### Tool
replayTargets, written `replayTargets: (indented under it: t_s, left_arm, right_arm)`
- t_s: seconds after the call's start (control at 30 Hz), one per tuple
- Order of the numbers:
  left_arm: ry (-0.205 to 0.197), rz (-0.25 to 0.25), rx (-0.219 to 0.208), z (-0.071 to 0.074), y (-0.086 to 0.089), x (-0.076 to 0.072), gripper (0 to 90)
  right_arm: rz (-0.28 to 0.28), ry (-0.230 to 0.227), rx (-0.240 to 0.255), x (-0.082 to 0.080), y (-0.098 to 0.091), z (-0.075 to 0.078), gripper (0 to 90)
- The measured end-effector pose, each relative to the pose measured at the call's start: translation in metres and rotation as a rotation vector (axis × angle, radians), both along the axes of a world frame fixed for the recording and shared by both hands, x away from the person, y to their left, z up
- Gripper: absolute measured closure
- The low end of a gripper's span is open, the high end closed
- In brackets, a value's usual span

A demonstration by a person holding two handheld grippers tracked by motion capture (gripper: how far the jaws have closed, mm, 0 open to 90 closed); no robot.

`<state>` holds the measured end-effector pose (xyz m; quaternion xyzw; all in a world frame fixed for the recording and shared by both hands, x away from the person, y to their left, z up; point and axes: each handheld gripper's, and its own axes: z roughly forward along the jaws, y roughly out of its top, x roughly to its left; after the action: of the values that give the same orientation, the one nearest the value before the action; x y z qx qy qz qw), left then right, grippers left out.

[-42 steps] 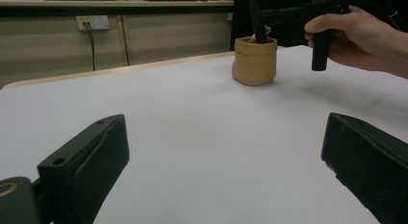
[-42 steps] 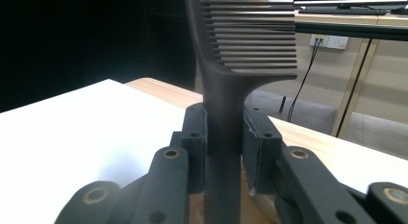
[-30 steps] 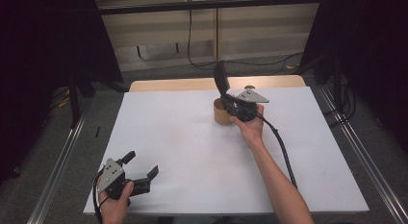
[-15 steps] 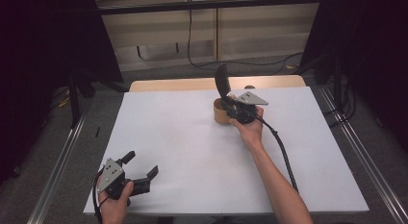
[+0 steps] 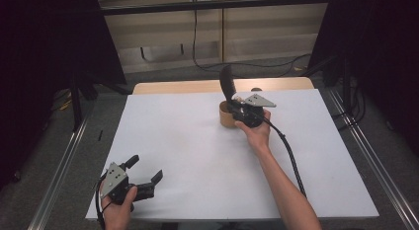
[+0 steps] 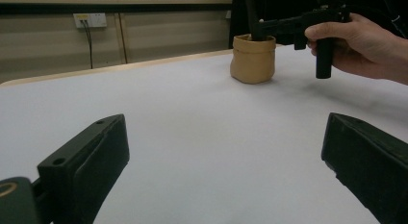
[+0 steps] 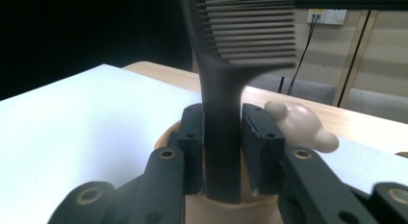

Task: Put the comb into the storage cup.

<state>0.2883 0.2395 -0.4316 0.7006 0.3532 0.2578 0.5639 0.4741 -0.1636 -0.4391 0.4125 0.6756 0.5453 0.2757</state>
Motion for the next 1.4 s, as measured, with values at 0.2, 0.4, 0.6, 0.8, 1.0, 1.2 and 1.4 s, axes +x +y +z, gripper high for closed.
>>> replayTargets:
  t_s: [0.2, 0.4, 0.6, 0.8, 1.0, 1.2, 1.4]
  left_arm:
    - [0.000, -0.001, 0.001, 0.000, 0.000, 0.000, 2.8]
    - [0.001, 0.001, -0.002, 0.000, 0.000, 0.000, 2.8]
    - [0.003, 0.001, -0.002, 0.000, -0.001, 0.000, 2.8]
    - [0.005, 0.001, 0.001, 0.000, 0.000, 0.000, 2.8]
    - [0.002, 0.004, 0.000, 0.000, 0.000, 0.000, 2.8]
    - [0.002, 0.004, -0.001, 0.000, 0.001, 0.001, 2.8]
    - [0.005, 0.006, -0.003, -0.001, 0.000, 0.000, 2.8]
  right_arm:
    - [0.002, 0.003, -0.002, 0.000, -0.001, 0.001, 71.5]
    - [0.006, 0.000, -0.004, -0.002, -0.001, 0.003, 68.0]
    - [0.016, -0.007, 0.010, -0.005, -0.002, 0.007, 61.4]
    - [0.022, -0.008, 0.014, -0.010, -0.001, 0.013, 52.5]
    - [0.022, -0.004, 0.022, -0.013, -0.001, 0.018, 35.3]
    - [0.027, 0.006, 0.031, -0.016, -0.002, 0.019, 22.4]
    - [0.008, 0.004, 0.027, -0.021, -0.005, 0.022, 10.6]
